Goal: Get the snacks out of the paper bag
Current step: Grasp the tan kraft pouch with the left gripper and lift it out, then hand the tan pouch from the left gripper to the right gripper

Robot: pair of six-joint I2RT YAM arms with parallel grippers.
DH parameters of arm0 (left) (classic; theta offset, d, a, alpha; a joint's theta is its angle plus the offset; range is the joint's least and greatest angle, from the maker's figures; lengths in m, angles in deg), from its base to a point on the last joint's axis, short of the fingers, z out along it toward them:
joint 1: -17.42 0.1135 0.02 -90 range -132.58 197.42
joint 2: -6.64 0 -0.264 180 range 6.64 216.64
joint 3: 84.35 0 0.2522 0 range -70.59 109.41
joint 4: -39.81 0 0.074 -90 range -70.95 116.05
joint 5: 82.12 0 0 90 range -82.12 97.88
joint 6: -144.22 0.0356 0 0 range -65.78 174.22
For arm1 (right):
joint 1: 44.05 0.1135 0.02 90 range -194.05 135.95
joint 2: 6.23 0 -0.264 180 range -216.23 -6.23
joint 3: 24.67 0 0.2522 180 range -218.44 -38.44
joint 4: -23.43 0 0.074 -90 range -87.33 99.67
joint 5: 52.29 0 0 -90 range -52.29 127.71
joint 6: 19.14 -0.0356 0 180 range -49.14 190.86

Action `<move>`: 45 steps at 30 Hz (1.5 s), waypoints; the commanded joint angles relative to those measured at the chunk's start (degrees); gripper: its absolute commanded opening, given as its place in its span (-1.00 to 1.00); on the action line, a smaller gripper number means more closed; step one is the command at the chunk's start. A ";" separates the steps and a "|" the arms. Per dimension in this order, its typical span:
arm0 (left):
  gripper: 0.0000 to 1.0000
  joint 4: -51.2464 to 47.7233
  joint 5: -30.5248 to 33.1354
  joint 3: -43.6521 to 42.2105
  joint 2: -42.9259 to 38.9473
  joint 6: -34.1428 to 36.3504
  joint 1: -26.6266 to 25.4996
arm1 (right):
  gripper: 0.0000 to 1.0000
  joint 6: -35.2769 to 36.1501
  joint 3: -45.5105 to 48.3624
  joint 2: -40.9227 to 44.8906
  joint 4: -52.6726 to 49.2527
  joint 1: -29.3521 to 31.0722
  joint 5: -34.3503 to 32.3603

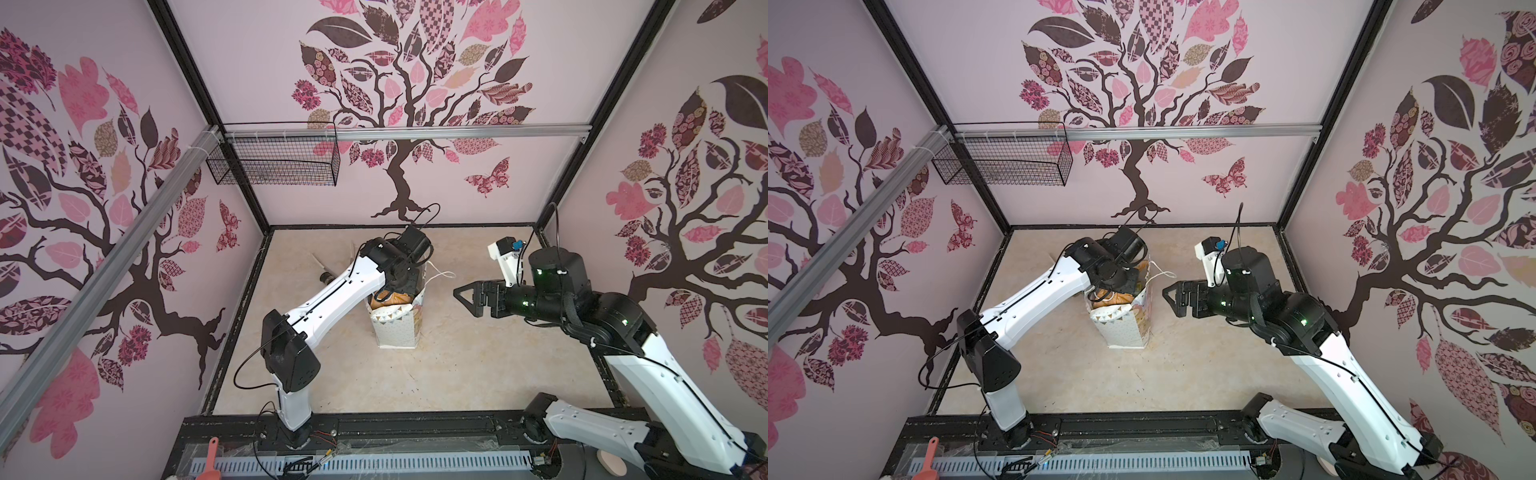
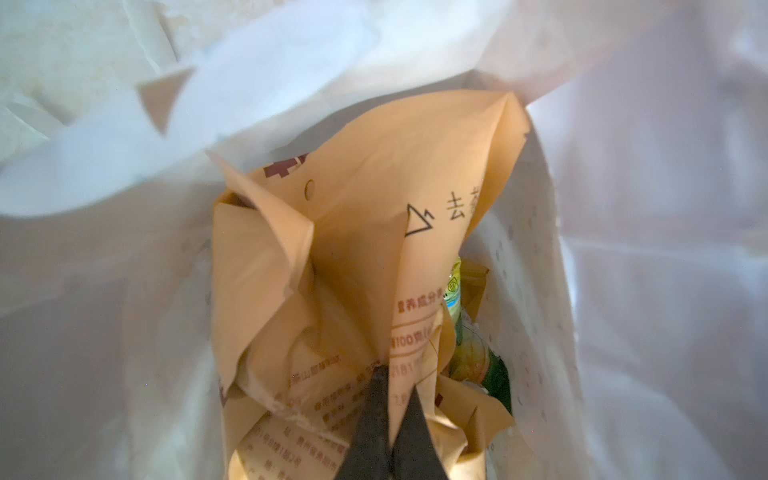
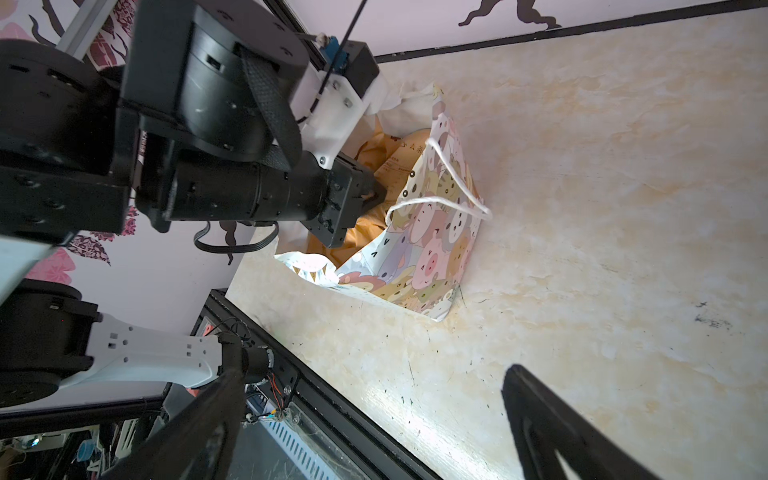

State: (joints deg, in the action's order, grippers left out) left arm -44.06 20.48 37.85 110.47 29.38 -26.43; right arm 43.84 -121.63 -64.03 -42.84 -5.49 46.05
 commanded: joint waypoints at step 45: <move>-1.00 29.74 -19.39 3.18 -21.09 -0.89 -3.60 | 0.99 0.05 2.80 4.16 24.35 0.32 8.36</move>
State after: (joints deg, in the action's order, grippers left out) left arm -18.99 4.55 42.11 89.05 29.95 -29.89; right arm 44.05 -119.30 -58.72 -22.27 -5.49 50.29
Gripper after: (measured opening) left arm 0.046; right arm 0.995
